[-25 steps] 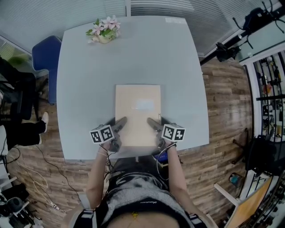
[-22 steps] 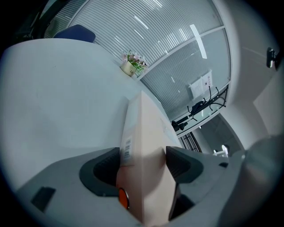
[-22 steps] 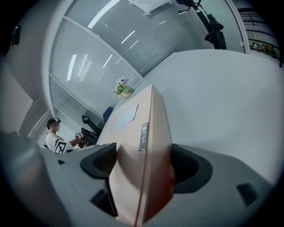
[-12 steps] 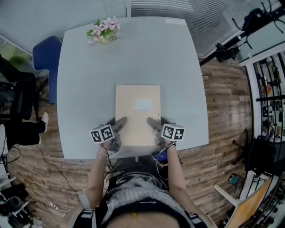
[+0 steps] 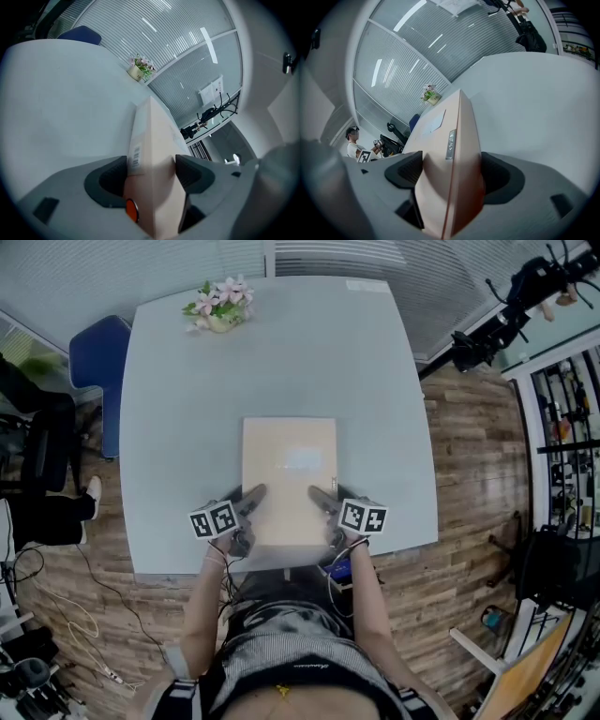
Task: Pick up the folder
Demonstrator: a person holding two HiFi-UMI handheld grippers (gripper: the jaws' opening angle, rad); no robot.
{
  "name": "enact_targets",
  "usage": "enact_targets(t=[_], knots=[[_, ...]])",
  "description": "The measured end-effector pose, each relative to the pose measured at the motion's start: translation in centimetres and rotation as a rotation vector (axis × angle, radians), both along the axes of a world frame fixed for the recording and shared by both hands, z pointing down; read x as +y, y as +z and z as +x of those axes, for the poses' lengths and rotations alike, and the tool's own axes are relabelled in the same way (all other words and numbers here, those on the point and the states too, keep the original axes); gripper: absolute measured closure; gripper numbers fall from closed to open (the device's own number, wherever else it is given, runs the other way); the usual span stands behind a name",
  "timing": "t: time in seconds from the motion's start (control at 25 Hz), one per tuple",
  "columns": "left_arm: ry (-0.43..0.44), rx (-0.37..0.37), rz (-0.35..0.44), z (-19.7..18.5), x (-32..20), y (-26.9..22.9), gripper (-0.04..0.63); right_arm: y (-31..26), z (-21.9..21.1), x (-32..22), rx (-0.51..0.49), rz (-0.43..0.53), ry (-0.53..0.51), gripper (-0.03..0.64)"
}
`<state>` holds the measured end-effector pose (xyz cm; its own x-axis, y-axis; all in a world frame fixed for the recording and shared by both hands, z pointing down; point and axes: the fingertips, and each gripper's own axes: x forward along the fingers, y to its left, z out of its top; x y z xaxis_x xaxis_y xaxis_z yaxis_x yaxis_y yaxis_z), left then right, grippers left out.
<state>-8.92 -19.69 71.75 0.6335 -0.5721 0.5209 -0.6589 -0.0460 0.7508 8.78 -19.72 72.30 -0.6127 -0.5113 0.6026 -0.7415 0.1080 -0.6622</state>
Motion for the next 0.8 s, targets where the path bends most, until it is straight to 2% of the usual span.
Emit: enact_targets(t=[0.2, 0.8], knots=[[-0.002, 0.006, 0.004, 0.07, 0.07, 0.08, 0.288, 0.14, 0.39, 0.04, 0.023, 0.0, 0.002, 0.222], [-0.006, -0.017, 0.021, 0.06, 0.13, -0.2, 0.288, -0.2, 0.06, 0.15, 0.005, 0.001, 0.005, 0.227]])
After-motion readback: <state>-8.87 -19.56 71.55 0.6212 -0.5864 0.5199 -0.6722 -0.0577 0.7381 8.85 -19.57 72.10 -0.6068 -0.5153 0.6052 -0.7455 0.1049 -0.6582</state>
